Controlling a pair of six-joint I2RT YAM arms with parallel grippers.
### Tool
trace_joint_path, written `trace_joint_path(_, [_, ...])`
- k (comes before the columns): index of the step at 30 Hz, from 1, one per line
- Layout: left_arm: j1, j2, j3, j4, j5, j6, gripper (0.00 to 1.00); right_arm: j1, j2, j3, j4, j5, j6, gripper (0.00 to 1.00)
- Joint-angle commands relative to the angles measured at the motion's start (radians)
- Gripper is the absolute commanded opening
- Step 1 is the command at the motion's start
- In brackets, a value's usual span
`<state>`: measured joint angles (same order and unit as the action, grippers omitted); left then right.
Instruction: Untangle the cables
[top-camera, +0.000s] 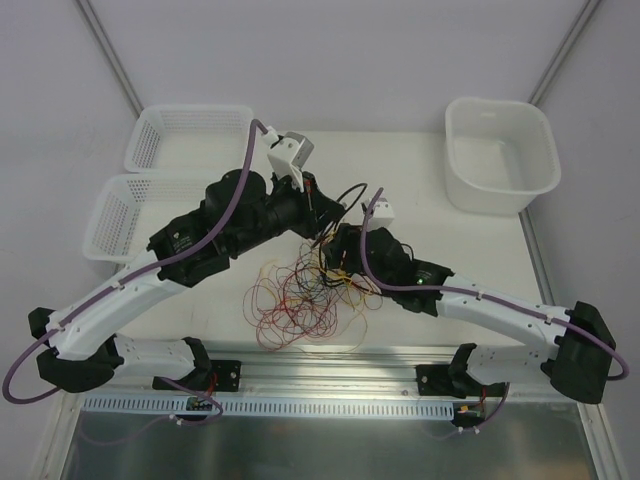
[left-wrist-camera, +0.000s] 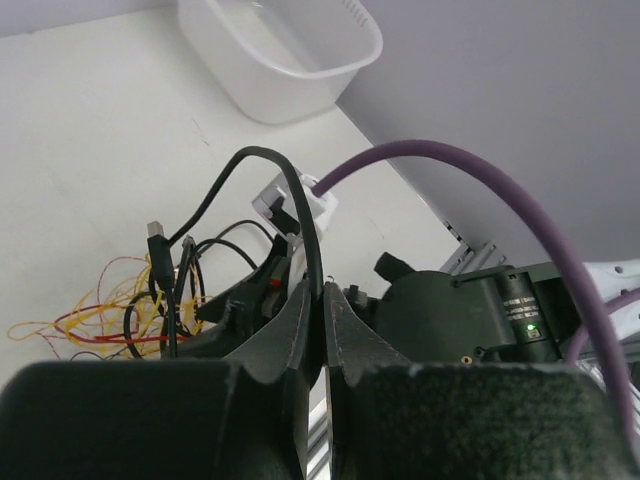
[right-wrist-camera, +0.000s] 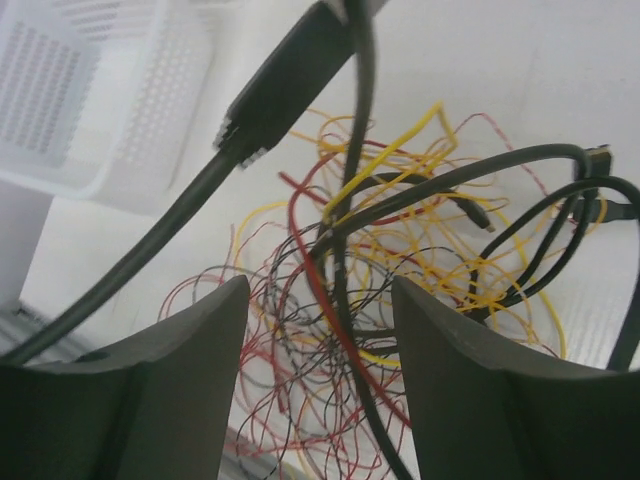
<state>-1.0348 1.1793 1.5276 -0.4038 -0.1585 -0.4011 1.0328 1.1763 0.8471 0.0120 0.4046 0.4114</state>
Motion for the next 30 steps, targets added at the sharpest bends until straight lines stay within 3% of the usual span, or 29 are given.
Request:
trace_joint_path(1, [-0.019,-0.046,-0.024,0.102,0.013,-0.034,0.00,0.003,0.032,0.018,0.048,0.166,0.081,0.61])
trace_joint_path(13, [-0.022,-0.158,-0.132,0.125,-0.044,-0.056,0.00,-0.007,0.085,0.033,-0.048,0.313,0.090,0.43])
trace_joint_path(19, [-0.022,-0.242,-0.196,0.123,-0.136,-0.039,0.00,-0.042,-0.006,-0.036,-0.104,0.350,0.101,0.23])
trace_joint_path(23, [-0.022,-0.311,-0.233,0.122,-0.229,-0.007,0.00,-0.088,-0.066,-0.078,-0.179,0.372,0.099,0.07])
trace_joint_path(30, [-0.021,-0.421,-0.306,0.063,-0.478,0.041,0.00,-0.255,-0.257,-0.210,-0.343,0.382,0.112,0.03])
